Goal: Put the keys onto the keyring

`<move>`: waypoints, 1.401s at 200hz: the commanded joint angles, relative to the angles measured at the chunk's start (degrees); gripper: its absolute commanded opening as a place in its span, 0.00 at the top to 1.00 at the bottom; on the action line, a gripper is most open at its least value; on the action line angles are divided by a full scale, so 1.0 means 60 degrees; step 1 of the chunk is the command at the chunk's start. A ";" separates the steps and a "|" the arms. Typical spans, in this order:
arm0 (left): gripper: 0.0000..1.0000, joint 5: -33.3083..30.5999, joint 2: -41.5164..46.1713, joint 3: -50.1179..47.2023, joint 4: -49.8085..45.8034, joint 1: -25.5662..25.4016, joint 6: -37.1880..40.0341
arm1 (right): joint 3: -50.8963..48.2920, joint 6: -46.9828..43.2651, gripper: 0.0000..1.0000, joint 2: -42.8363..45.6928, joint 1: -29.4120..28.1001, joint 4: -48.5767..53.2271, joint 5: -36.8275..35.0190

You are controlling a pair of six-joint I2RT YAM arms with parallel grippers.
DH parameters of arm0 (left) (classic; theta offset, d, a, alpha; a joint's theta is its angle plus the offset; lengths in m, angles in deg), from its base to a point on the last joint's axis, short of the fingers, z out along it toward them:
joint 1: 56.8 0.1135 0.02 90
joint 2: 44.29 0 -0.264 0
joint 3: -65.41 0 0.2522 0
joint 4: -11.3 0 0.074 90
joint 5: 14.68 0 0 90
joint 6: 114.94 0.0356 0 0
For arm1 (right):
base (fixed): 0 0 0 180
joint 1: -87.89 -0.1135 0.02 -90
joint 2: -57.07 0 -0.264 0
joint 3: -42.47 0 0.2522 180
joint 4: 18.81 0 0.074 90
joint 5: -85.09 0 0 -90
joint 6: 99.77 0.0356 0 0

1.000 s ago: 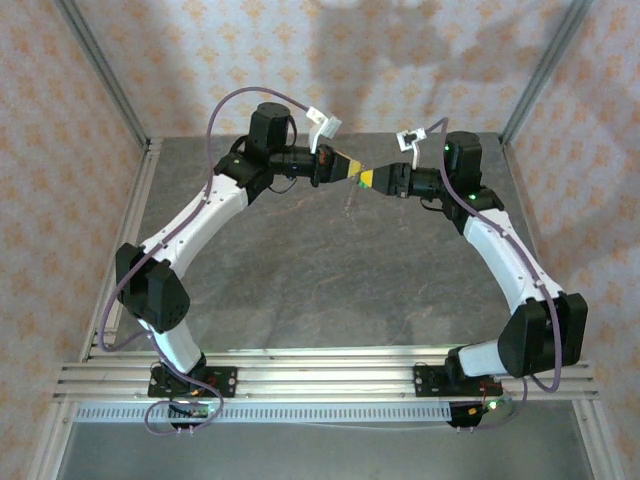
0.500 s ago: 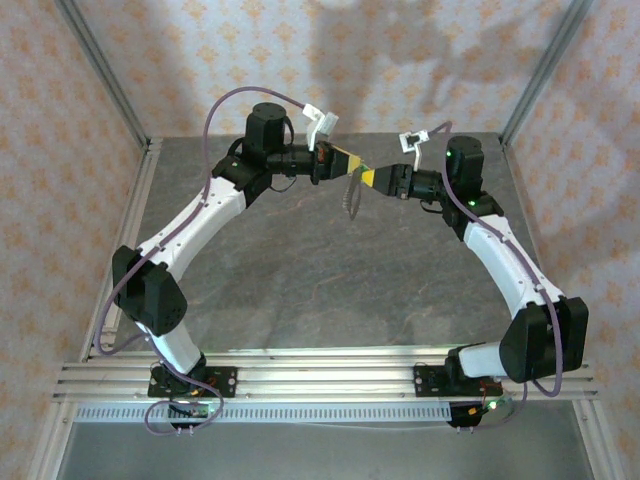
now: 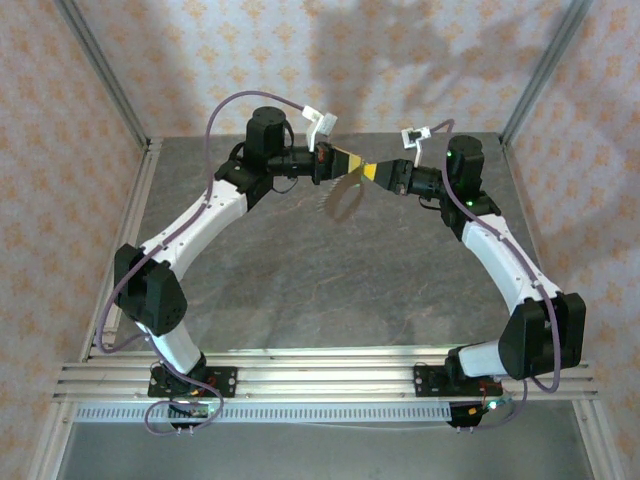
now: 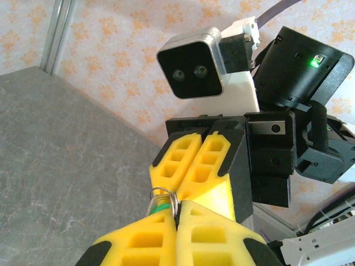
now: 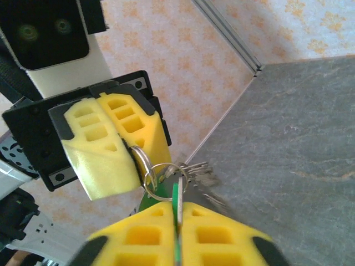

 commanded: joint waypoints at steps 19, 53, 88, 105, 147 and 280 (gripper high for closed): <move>1.00 -0.0204 0.0583 -0.0201 0.1305 -0.0058 -0.0433 | -0.0370 -0.0081 1.00 0.0160 -0.0135 -0.0475 -0.0009; 1.00 -0.0341 0.0675 -0.0377 0.1673 -0.0052 -0.0575 | -0.0616 -0.0131 1.00 0.0224 -0.0240 -0.0508 -0.0011; 1.00 -0.0403 0.0675 -0.0481 0.1946 -0.0051 -0.0719 | -0.0662 -0.0218 1.00 0.0236 -0.0414 -0.0424 -0.0012; 1.00 -0.0446 0.0701 -0.0567 0.2044 -0.0058 -0.0759 | -0.0663 -0.0322 1.00 0.0326 -0.0405 -0.0271 -0.0222; 1.00 -0.1111 0.0816 -0.0972 0.2579 -0.0052 -0.0930 | -0.0782 -0.0375 0.72 0.0938 -0.0230 0.0113 -0.1179; 1.00 -0.3672 0.1288 -0.2077 0.3622 -0.0610 0.0181 | -0.0956 0.2622 0.57 0.2063 0.0182 -0.0548 -0.5622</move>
